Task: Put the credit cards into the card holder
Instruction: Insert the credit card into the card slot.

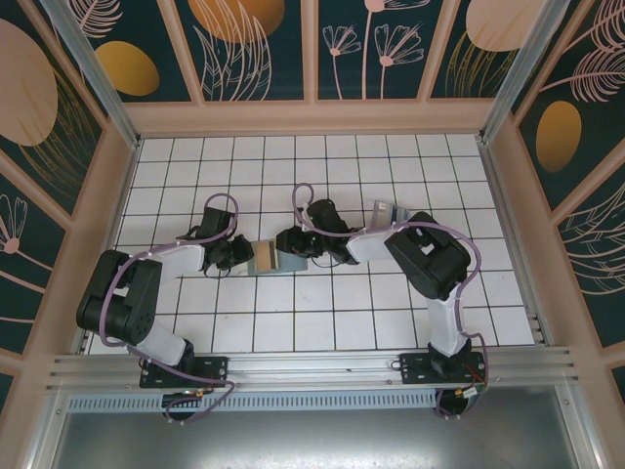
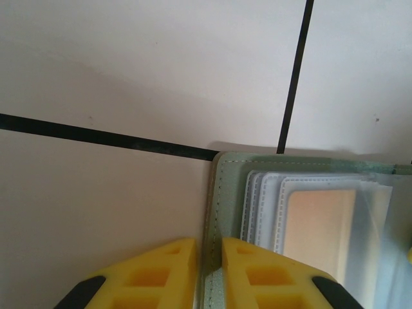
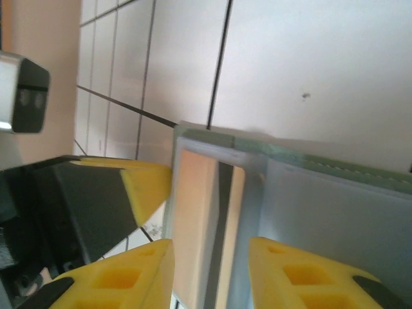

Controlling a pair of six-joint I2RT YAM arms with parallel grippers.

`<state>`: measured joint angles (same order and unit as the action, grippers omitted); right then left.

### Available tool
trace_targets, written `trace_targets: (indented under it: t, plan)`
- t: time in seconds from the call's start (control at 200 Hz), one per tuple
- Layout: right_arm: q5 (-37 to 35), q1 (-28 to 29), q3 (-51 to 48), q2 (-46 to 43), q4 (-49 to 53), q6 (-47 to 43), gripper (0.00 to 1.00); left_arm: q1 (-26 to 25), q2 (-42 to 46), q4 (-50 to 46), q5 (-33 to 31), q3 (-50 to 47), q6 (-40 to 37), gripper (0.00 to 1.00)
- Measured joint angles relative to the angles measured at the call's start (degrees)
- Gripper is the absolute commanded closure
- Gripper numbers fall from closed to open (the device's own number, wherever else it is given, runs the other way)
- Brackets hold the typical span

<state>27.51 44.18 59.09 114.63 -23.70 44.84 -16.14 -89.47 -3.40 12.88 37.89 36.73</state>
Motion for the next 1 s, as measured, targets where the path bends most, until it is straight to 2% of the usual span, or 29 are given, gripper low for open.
trace_targets:
  t: [0.08,0.175,0.245,0.405,0.571,0.761,0.996]
  plan:
    - [-0.26,0.07,-0.02,0.00,1.22,0.00,0.68,0.02,0.00,0.15,0.13,-0.04,-0.02,0.80]
    - [-0.55,0.39,-0.02,0.00,1.51,-0.02,0.83,0.02,0.00,0.17,0.15,-0.04,0.00,0.79]
    - [-0.52,0.92,0.00,0.02,1.90,-0.02,0.88,0.02,0.00,0.17,0.17,-0.04,0.00,0.80]
    - [-0.50,2.08,0.50,0.61,2.56,0.22,0.90,0.02,0.00,0.22,0.17,-0.09,0.00,0.79]
    - [-0.39,2.58,1.92,2.64,2.75,0.28,0.98,0.02,0.00,0.42,0.17,-0.20,0.00,0.79]
    - [-0.24,2.95,3.41,3.30,2.84,0.46,0.98,0.07,0.07,0.63,0.22,-0.31,0.00,0.79]
    - [-1.18,3.19,3.39,2.58,4.42,-0.26,0.86,0.07,1.05,1.07,0.11,-1.05,0.68,0.77]
